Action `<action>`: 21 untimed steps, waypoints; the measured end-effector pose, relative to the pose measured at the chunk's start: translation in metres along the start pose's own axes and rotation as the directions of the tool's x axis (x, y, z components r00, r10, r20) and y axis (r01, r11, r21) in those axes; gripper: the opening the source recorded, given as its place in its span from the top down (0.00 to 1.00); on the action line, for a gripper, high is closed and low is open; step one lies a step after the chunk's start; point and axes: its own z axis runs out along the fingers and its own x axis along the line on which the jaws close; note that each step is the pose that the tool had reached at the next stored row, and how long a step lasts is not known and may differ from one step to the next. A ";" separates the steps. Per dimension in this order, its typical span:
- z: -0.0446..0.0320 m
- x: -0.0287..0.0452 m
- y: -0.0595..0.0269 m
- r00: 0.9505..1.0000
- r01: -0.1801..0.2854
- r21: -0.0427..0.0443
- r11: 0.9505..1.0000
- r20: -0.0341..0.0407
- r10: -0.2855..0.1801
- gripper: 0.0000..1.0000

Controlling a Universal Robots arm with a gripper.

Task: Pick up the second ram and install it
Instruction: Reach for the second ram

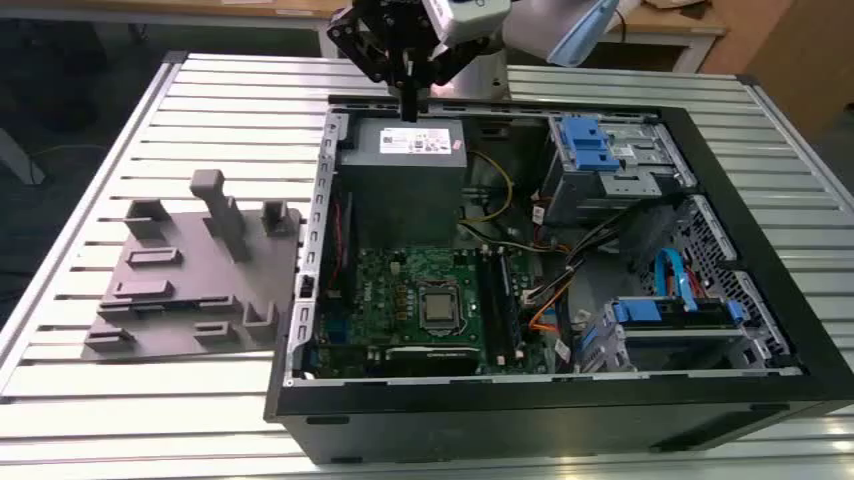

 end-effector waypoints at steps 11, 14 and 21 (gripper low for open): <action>-0.0006 0.0228 -0.0017 1.000 0.000 0.000 1.000 0.000 0.000 0.89; -0.0009 0.0359 -0.0027 1.000 0.000 0.000 1.000 0.000 0.000 0.89; -0.0016 0.0585 -0.0044 1.000 0.000 0.000 1.000 0.001 0.000 0.89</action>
